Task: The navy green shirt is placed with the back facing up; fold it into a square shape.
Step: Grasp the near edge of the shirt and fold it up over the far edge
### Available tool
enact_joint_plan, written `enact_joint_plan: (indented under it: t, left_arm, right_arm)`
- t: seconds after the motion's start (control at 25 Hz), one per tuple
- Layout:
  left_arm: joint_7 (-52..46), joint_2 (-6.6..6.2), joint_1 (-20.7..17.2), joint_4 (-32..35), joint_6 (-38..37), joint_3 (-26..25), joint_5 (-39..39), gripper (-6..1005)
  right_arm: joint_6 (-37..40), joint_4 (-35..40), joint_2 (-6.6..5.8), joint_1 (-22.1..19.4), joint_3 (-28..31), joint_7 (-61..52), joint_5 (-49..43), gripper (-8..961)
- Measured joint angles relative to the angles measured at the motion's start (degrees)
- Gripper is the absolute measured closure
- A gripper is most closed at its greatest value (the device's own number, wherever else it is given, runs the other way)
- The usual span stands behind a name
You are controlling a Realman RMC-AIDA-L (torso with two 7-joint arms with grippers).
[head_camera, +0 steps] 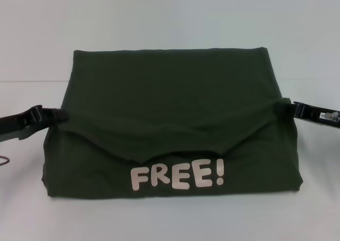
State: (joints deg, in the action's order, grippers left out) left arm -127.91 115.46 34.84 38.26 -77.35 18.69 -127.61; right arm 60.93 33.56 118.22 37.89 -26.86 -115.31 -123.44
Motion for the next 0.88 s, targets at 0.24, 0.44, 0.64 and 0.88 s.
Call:
enact_joint_plan:
  t: [0.24,0.44,0.64,0.88]
  left_arm:
    - [3.25,2.01,0.43,-0.06,4.03,0.54,2.61,954]
    - [6.32,3.42,0.5,-0.5,8.81,0.65,5.28,953]
    - [9.63,4.08,0.96,-1.4,12.2,0.78,8.32,953]
    - [12.98,5.36,1.98,-2.09,16.73,0.92,8.61,953]
  right_arm:
    - [-5.94,-1.12,1.6,1.25,-0.07,2.8,0.48,892]
    - [-9.24,-3.61,1.66,1.93,-0.12,5.23,2.47,892]
    - [-10.01,-4.54,1.65,2.02,-0.56,8.58,6.93,892]
    - [-11.97,-4.9,1.65,2.38,-0.77,9.21,8.64,892]
